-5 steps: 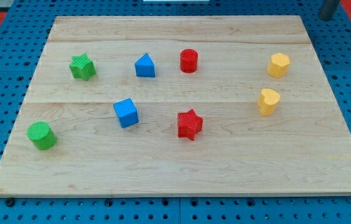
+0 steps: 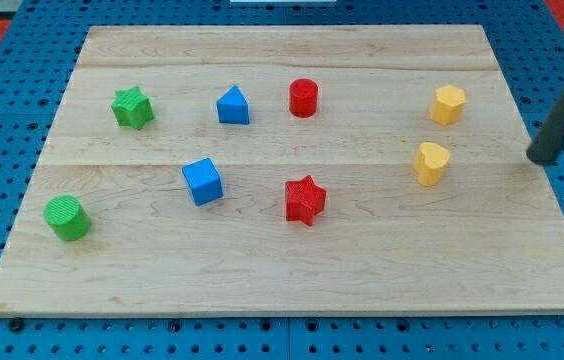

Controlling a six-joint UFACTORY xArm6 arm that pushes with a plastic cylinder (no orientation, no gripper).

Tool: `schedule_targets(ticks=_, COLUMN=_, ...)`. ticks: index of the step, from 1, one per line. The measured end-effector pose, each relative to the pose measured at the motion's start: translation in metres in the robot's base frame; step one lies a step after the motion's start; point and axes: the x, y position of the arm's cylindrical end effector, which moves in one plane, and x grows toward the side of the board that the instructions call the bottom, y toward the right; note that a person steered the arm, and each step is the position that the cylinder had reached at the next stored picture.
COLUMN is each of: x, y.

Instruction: Push the yellow heart slightly up

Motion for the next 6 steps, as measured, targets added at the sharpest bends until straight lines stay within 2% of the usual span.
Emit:
schedule_targets(ticks=1, x=0.043, y=-0.045)
schedule_targets(ticks=2, x=0.048, y=-0.145)
schedule_targets(ticks=3, x=0.023, y=-0.194)
schedule_targets(ticks=4, x=-0.009, y=-0.178)
schedule_targets(ticks=5, x=-0.019, y=-0.155)
schedule_targets(ticks=6, x=0.02, y=-0.16)
